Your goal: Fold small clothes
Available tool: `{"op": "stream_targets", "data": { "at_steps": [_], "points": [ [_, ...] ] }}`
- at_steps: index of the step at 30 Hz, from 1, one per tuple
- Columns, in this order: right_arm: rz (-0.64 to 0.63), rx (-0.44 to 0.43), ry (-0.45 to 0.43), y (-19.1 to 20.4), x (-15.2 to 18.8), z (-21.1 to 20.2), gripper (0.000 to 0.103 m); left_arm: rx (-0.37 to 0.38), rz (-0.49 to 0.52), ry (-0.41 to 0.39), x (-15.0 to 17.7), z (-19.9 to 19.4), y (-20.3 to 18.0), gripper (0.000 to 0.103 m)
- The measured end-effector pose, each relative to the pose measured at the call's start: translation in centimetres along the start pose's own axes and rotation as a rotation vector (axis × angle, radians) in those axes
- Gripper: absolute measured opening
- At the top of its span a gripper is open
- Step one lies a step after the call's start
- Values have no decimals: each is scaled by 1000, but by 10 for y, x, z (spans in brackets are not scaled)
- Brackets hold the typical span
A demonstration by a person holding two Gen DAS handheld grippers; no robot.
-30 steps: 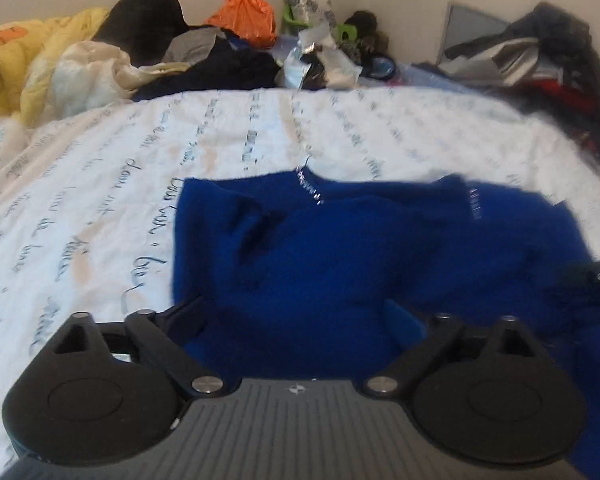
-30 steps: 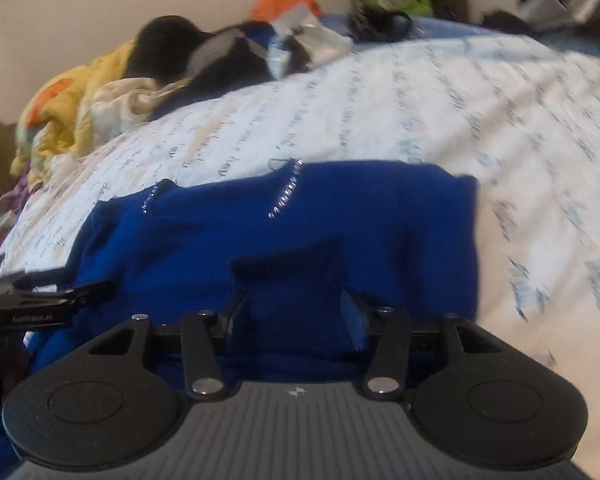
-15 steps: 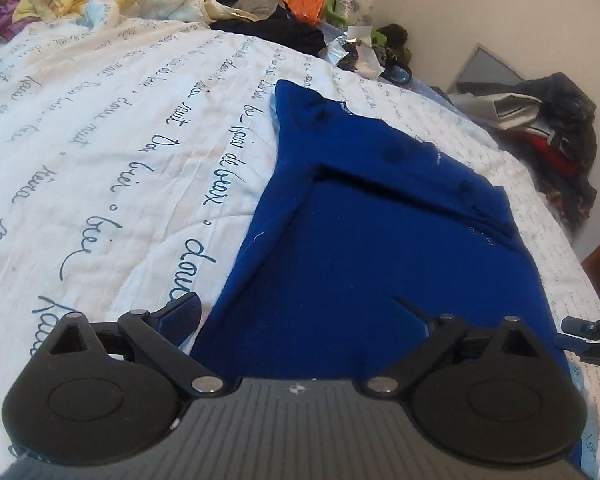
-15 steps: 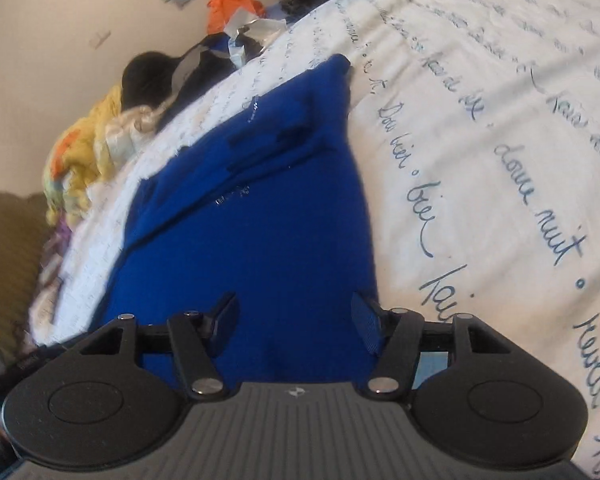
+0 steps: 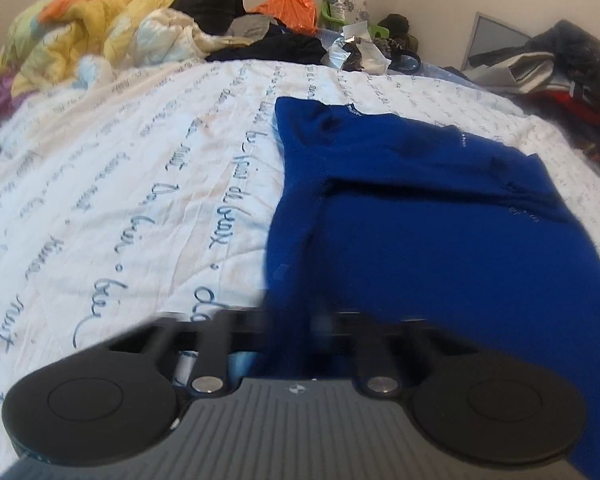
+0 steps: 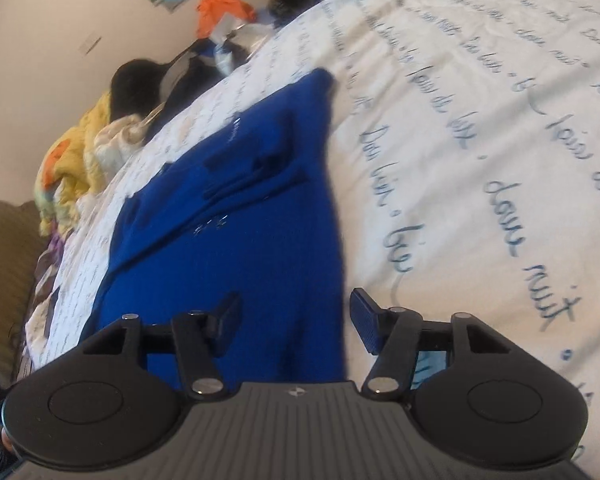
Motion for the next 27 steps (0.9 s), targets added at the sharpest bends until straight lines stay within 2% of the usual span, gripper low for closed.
{"op": "stream_targets", "data": {
  "at_steps": [1,2,5,7,9,11,12,13,14,15,16,17,18,21,22,23,24,27],
  "points": [
    [-29,-3,32,4,2,6,12,0,-9,-5,-1,0,2,5],
    [-43,12,70,5,5,12,3,0,-19,-7,-2,-1,5,5],
    [-111,50,22,9,5,-6,3,-19,-35,-57,-3,-19,18,6],
    [-74,51,-24,-3,4,-23,3,-4,-31,-33,2,-19,25,6],
    [-49,75,4,-19,9,-17,3,5,-24,-9,10,-11,26,8],
    [-4,21,-8,-20,16,-21,6,26,-28,-7,12,-16,24,16],
    [28,4,-1,-21,20,-25,7,55,-56,5,15,-21,26,27],
    [53,-17,1,-21,26,-31,15,96,-86,19,19,-27,28,61],
    [75,-50,4,-21,33,-36,29,143,-119,25,25,-34,30,79],
    [91,-89,16,-20,43,-43,38,185,-152,22,33,-42,32,102],
    [105,-128,36,-19,54,-48,54,217,-176,24,43,-49,33,98],
    [115,-171,47,-18,64,-52,56,247,-193,60,55,-53,34,96],
    [127,-202,71,-17,74,-55,56,266,-202,62,65,-57,35,94],
    [150,-274,107,-11,94,-57,54,251,-185,48,84,-71,29,92],
    [135,-269,105,-9,97,-57,44,226,-169,45,86,-73,27,85],
    [121,-230,112,-8,98,-56,12,199,-160,39,86,-73,26,76],
    [107,-176,131,-10,99,-53,2,182,-155,36,86,-73,26,73],
    [79,-136,122,-13,93,-60,2,200,-175,63,83,-74,32,68]
  ]
}}
Point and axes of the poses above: each gripper's, at about its wrist camera, not at the fingertips, and z roughly the way its jaws point, y to its left, x to its underside, the point moved 6 cm from there along z, roughly the way its jaws point, and after that the axes turned 8 degrees about y, right-handed, at the moved point
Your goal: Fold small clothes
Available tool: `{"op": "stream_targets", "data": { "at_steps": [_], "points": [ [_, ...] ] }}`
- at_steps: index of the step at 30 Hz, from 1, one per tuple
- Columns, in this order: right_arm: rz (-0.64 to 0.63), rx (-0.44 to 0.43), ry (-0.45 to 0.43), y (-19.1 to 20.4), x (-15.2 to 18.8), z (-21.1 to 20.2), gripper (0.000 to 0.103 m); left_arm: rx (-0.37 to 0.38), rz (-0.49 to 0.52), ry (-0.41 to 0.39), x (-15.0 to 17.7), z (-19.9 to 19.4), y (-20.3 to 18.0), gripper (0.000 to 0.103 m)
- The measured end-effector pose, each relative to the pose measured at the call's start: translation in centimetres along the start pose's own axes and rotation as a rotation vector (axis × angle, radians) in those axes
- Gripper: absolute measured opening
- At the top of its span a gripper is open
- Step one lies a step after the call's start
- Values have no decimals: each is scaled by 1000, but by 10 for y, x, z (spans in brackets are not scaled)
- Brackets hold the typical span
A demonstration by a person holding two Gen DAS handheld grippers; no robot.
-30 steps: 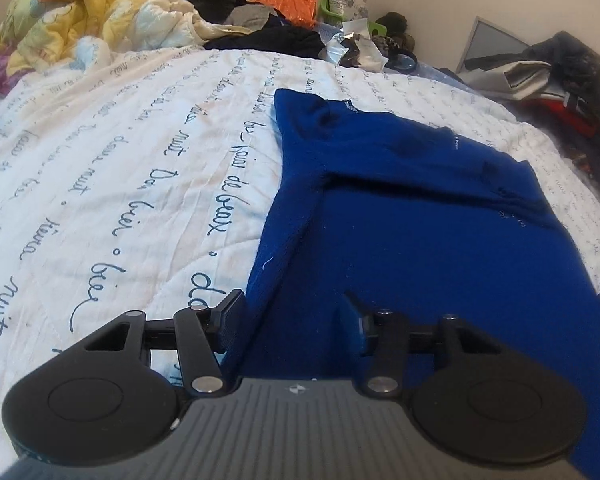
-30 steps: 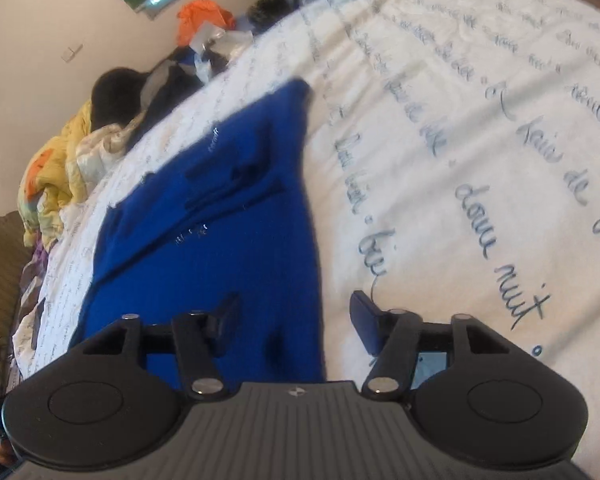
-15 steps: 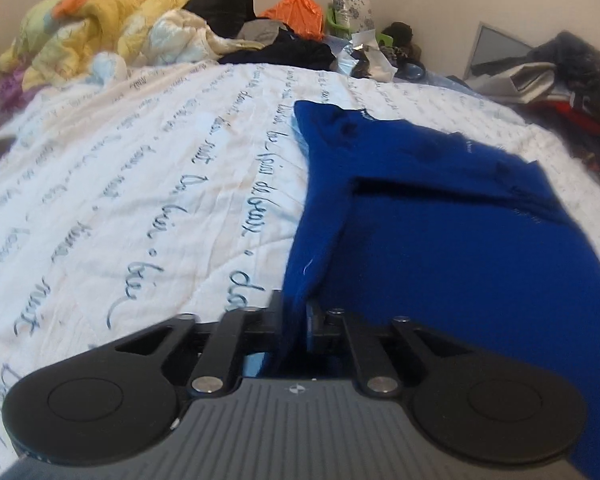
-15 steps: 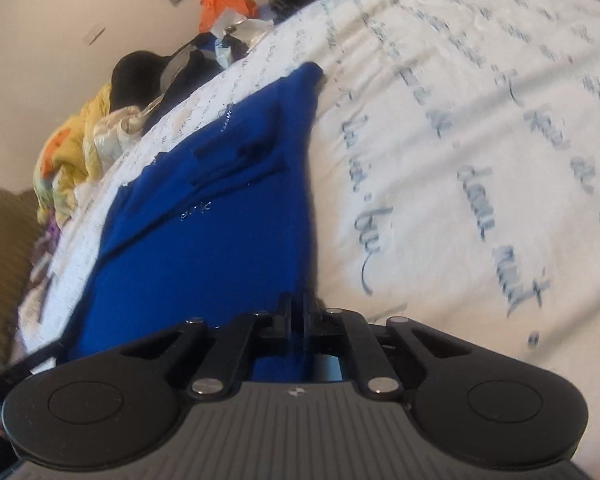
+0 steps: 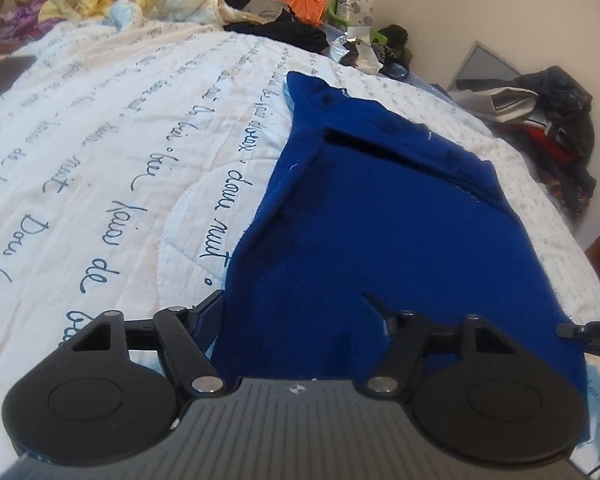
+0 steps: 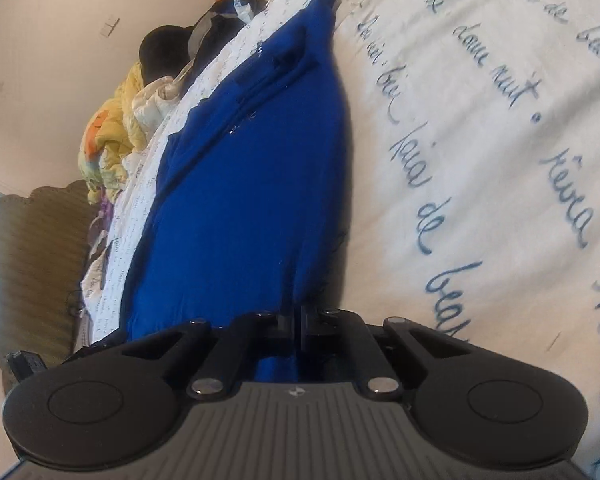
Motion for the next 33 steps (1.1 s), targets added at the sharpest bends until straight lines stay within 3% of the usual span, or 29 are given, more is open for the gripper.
{"op": "stream_targets", "data": {
  "at_steps": [2,7,11,15,16,17,18,19,21,25,28,30,31,32,33],
  "points": [
    [-14,55,-30,-8,-2,-14,2,25,-21,11,3,-4,4,70],
    [85,-39,-30,-24,13,-21,4,38,0,8,22,-16,5,71],
    [103,-122,48,-11,46,-21,25,121,-55,41,40,-28,5,71],
    [109,-196,102,5,72,-9,25,219,-146,39,53,-32,6,67],
    [105,-197,89,6,74,-8,23,206,-149,37,53,-31,7,47],
    [102,-192,83,6,75,-9,17,183,-155,54,52,-28,8,13],
    [99,-167,85,5,76,-10,9,163,-175,72,51,-24,14,1],
    [83,-132,85,4,73,-12,5,173,-204,81,50,-23,19,6],
    [52,-85,71,3,71,-22,4,184,-229,97,48,-25,28,6],
    [41,9,28,-14,67,-45,3,128,-146,70,56,-34,31,5],
    [76,-32,11,-19,73,-47,4,155,-165,64,61,-38,34,7],
    [115,-47,13,-20,78,-49,9,211,-205,79,64,-41,35,23],
    [118,-60,8,-18,81,-51,21,243,-220,79,66,-43,34,47],
    [110,-69,3,-16,83,-54,42,284,-231,77,67,-46,31,71],
    [94,-83,4,-11,86,-54,50,315,-235,75,67,-47,27,81]
  ]
}}
Point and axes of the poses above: each gripper's, at about its wrist camera, not at the fingertips, and z roughly the way its jaws point, y to its left, x to its underside, the point moved 6 cm from there along z, roughly the way its jaws point, and after that the axes turned 8 degrees about y, right-handed, at the moved point
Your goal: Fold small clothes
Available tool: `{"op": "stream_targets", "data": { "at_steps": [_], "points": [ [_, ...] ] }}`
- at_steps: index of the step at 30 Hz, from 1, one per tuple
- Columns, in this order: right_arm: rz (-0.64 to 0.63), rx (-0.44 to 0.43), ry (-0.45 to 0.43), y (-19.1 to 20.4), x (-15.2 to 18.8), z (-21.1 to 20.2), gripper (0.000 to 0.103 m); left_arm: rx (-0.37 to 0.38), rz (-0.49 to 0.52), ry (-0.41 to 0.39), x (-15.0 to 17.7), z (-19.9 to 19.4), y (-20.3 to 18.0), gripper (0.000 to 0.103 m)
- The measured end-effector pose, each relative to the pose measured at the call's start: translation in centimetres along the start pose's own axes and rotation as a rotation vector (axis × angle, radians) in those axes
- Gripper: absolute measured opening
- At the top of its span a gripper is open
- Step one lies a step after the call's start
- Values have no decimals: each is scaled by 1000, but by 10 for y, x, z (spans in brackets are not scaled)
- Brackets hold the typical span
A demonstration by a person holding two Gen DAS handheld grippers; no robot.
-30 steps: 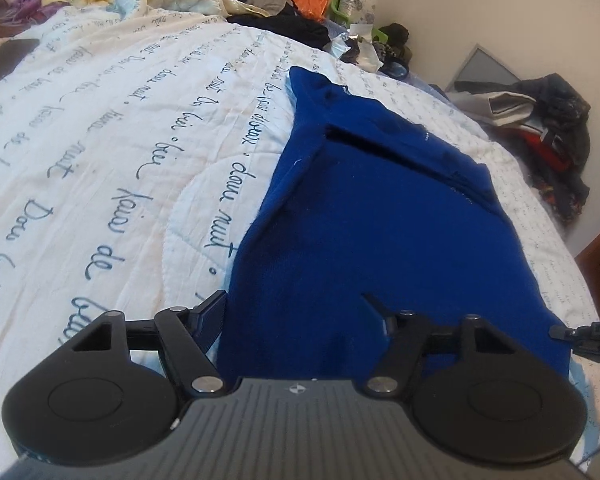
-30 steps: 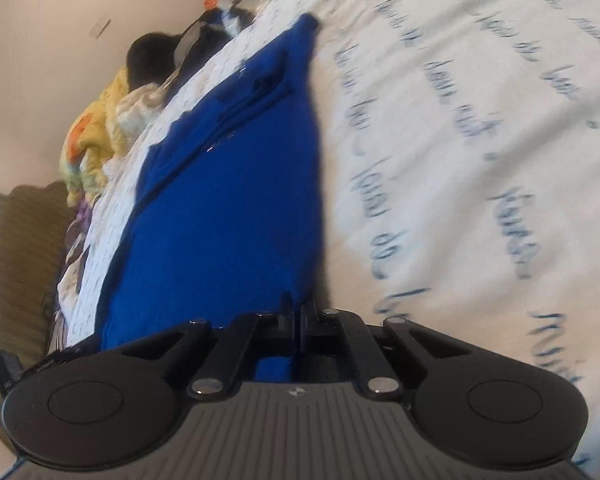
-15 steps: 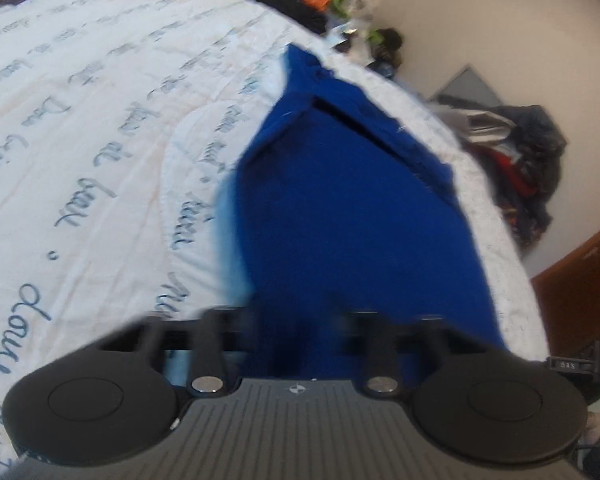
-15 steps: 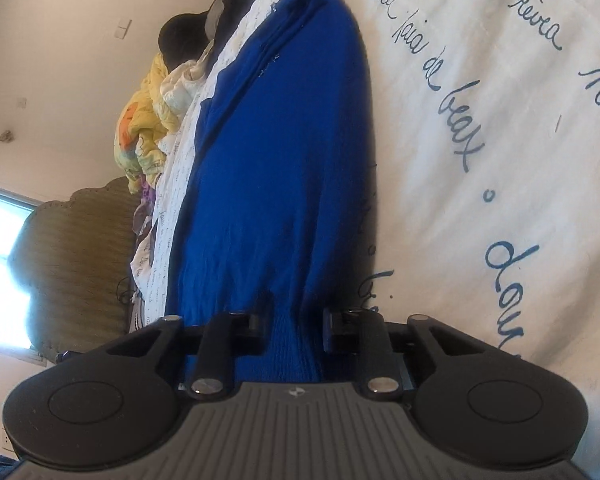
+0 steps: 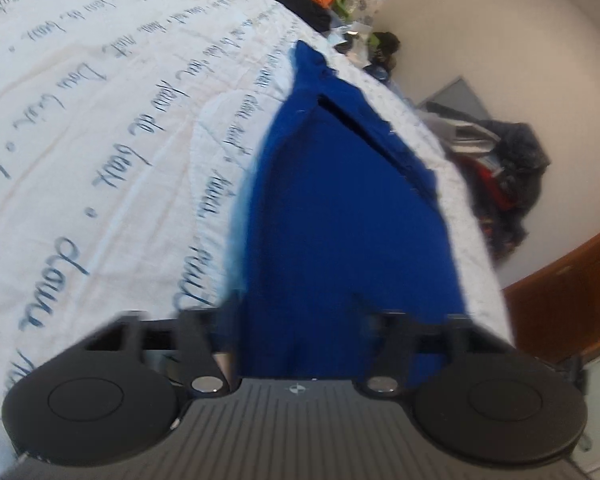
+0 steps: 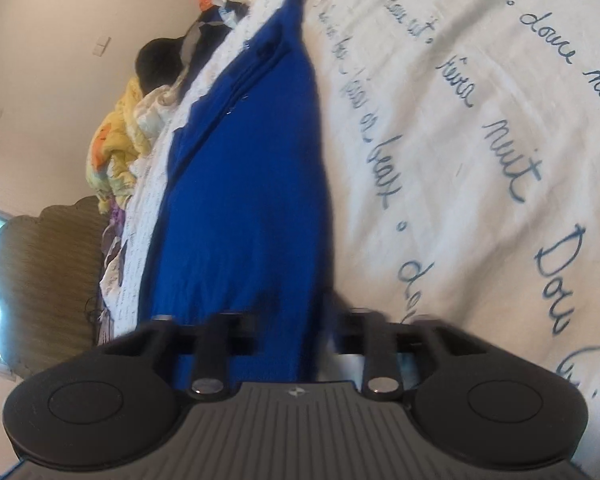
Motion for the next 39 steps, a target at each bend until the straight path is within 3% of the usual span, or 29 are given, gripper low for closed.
{"op": "stream_targets", "data": {
  "at_steps": [1,4,6,7,8,9,10,11,12,13,14,17,22,26,30,35,39],
  "points": [
    [-15,-19,6,5,4,1,65,2,5,-3,1,1,-4,91],
    [-36,-43,58,16,13,9,67,-52,80,-13,4,8,-15,86],
    [-39,-52,73,23,17,15,67,-102,121,-11,4,11,-20,70],
    [-43,-54,72,25,18,17,66,-128,139,-7,4,13,-20,56],
    [-47,-49,70,26,19,18,54,-146,147,0,3,13,-19,42],
    [-48,-29,81,26,18,21,40,-158,149,9,2,14,-17,35],
    [-49,6,103,24,20,25,11,-169,149,16,1,13,-14,26],
    [-50,24,114,23,22,29,7,-172,146,22,0,13,-12,22],
    [-42,10,111,23,22,29,7,-177,139,27,-1,11,-9,18],
    [-35,5,110,22,21,28,6,-191,133,29,-2,11,-7,5],
    [-30,7,107,22,22,27,6,-206,129,30,-3,11,-5,2],
    [-29,-6,97,26,22,27,6,-175,95,39,-7,7,-6,2],
    [-53,-147,10,55,-2,14,6,-46,83,6,-38,-7,-35,2],
    [-112,-286,-104,90,-58,0,6,67,117,-75,-104,-8,-71,2],
    [-135,-364,-211,108,-150,3,6,118,144,-172,-196,20,-100,2],
    [-41,-347,-275,88,-285,47,6,45,143,-219,-305,104,-117,2],
    [82,-227,-285,50,-366,109,9,-84,189,-231,-360,181,-107,2]
  ]
}}
Point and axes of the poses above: each gripper's, at about its wrist camera, not at the fingertips, and z roughly the way its jaws point, y to its left, x to its underside, the point moved 6 cm from there along z, roughly the way its jaws point, and after that the axes turned 8 degrees about y, right-handed, at the moved point
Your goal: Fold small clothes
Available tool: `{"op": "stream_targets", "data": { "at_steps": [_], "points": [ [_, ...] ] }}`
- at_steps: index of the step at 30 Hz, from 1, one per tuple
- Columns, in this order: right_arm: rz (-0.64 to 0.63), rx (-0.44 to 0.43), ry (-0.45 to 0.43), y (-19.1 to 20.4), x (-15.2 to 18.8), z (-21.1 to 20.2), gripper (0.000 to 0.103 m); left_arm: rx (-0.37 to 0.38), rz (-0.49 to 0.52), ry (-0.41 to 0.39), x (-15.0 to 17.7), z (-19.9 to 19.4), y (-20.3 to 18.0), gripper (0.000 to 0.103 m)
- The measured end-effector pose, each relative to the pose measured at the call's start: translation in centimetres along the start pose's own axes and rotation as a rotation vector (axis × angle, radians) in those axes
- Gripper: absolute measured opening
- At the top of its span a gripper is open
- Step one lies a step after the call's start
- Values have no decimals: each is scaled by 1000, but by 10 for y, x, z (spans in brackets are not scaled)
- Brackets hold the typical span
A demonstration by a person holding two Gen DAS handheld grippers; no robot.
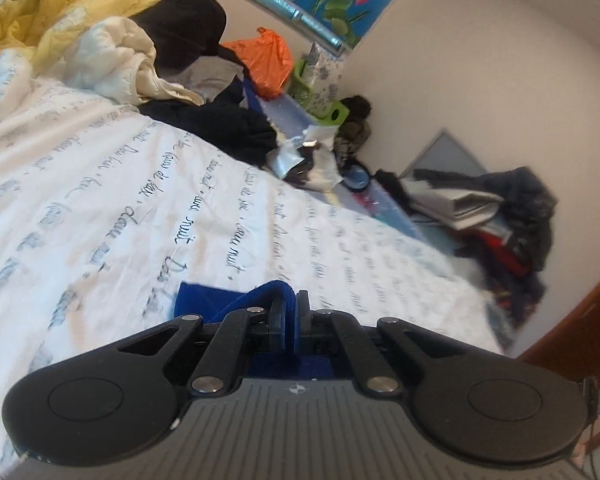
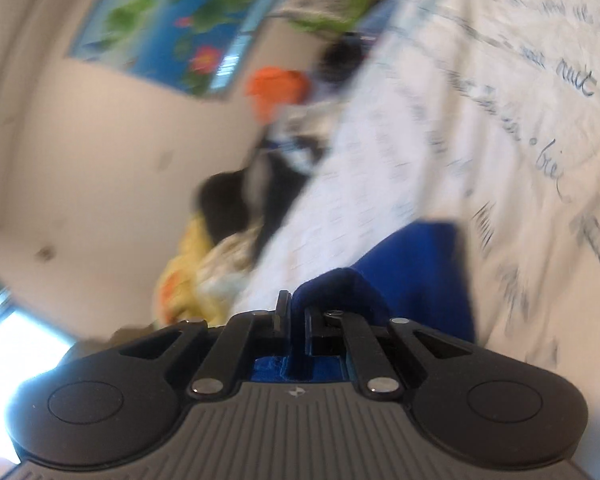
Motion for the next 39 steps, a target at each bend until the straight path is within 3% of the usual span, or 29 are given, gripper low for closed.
{"op": "stream_targets", "data": {
  "at_steps": [2,3,5,6,7,8,10,12,15,17,18,19,20,22,25,28,33,37,39],
  "points": [
    [50,123,-15,-25,-14,32,16,-75,3,-21,-3,23,10,6],
    [66,163,-1,-33,-18,44,18,-87,-7,-34,-4,25,15,24],
    [34,186,7,-36,-13,46,24,-77,-25,-73,-1,14,22,81],
    [-1,182,-12,-31,-10,40,28,-82,-15,-117,4,2,23,90],
    [-39,173,-37,-24,-6,31,46,-103,4,-147,9,-12,25,97],
    [-80,173,-60,-17,1,18,76,-127,34,-152,18,-25,25,96],
    [-156,202,-94,-6,18,-11,94,-137,80,-115,41,-43,26,95],
    [-202,209,-63,-8,41,-31,93,-136,70,-42,69,-53,32,93],
    [-188,328,82,-29,78,-39,92,-125,8,81,109,-54,46,87],
    [-259,342,97,-25,98,-40,91,-113,-21,150,128,-47,52,78],
    [-267,339,108,-21,104,-37,89,-135,8,125,132,-48,48,73],
    [-259,322,133,-19,108,-31,71,-143,26,136,134,-47,44,63],
    [-234,299,177,-17,113,-25,37,-141,34,157,134,-44,41,34],
    [-216,282,204,-18,118,-13,32,-135,8,202,129,-34,40,18],
    [-171,287,225,-23,111,-7,11,-136,-47,240,120,-29,43,11],
    [-156,265,240,-20,108,-15,7,-110,-57,227,110,-45,35,9],
    [-243,150,210,30,119,-67,5,14,21,184,105,-121,-3,9],
    [-308,124,239,49,152,-113,6,-37,108,214,145,-157,5,12],
    [-348,218,255,37,172,-118,12,-145,164,247,174,-148,29,23]
  ]
}}
Point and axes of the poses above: each gripper's, at about its wrist camera, not at the fingertips, and z roughly the way its jaws point, y to its left, x to its underside, the point moved 6 cm from there along z, roughly the way its jaws point, and after that the axes turned 8 degrees about y, right-handed, at the moved point
